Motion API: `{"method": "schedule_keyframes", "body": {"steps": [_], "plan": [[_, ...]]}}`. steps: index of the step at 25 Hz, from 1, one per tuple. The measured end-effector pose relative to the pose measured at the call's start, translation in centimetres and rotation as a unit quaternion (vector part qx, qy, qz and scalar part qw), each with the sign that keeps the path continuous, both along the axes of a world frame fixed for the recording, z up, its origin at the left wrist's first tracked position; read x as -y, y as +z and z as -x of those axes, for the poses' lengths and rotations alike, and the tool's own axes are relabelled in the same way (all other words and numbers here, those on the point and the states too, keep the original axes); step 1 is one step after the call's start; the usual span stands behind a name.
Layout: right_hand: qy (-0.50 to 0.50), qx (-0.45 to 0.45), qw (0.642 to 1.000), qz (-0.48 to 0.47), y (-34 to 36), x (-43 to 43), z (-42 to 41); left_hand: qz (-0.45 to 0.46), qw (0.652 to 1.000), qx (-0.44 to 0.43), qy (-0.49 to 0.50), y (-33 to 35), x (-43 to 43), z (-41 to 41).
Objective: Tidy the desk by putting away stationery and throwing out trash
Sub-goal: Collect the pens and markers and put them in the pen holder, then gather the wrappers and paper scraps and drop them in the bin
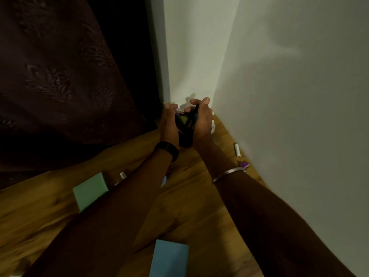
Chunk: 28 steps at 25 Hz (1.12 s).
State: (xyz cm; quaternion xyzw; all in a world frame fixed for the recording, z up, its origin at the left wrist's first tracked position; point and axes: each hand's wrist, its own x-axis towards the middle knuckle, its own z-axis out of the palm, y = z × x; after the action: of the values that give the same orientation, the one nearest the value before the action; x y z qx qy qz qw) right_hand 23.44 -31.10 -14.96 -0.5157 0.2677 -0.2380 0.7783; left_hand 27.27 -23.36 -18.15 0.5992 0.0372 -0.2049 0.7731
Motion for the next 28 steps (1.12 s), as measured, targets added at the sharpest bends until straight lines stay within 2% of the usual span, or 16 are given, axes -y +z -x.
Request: {"method": "schedule_keyframes", "body": {"steps": [4,7,9,10,12,14,16,17,19,21,23,25,28], "plan": [[0.008,-0.051,0.997,0.049,-2.3,1.9,-0.1,-0.003,1.000,-0.001,0.003,-1.8,1.7,-0.3],[0.010,-0.046,0.995,0.093,-3.8,3.0,0.2,-0.007,0.999,0.002,0.039,-1.5,1.6,0.2],[-0.029,-0.016,0.993,0.116,-4.4,4.3,0.8,-0.020,0.997,-0.005,0.072,-0.9,1.4,0.3],[-0.052,-0.032,0.985,0.161,-5.0,5.2,0.9,-0.037,0.996,-0.003,0.080,-0.3,1.2,0.7],[-0.033,-0.093,0.949,0.298,-6.6,7.0,0.9,-0.065,0.992,0.014,0.109,0.2,0.9,1.5],[0.053,-0.177,0.884,0.430,-8.6,8.1,0.8,-0.080,0.987,0.003,0.140,-0.6,0.5,2.6],[0.105,-0.249,0.818,0.508,-10.6,8.3,1.1,-0.096,0.984,-0.001,0.153,-1.2,-0.2,4.2],[0.113,-0.259,0.805,0.521,-11.0,8.2,1.5,-0.099,0.982,-0.007,0.161,-1.7,-0.6,4.6],[0.084,-0.238,0.832,0.494,-10.8,7.3,3.0,-0.120,0.978,-0.010,0.170,-3.4,-1.6,5.4],[0.022,-0.173,0.875,0.452,-10.1,6.0,4.7,-0.142,0.973,0.033,0.181,-3.7,-2.1,6.7],[-0.019,-0.162,0.894,0.417,-9.0,4.6,6.7,-0.177,0.966,0.082,0.171,-3.3,-2.2,8.2],[-0.025,-0.205,0.889,0.408,-8.0,3.6,9.0,-0.199,0.968,0.083,0.132,-3.7,-2.3,9.4],[-0.025,-0.253,0.834,0.490,-7.4,4.1,13.6,-0.214,0.970,0.093,0.061,-4.7,-1.6,11.1]]}}
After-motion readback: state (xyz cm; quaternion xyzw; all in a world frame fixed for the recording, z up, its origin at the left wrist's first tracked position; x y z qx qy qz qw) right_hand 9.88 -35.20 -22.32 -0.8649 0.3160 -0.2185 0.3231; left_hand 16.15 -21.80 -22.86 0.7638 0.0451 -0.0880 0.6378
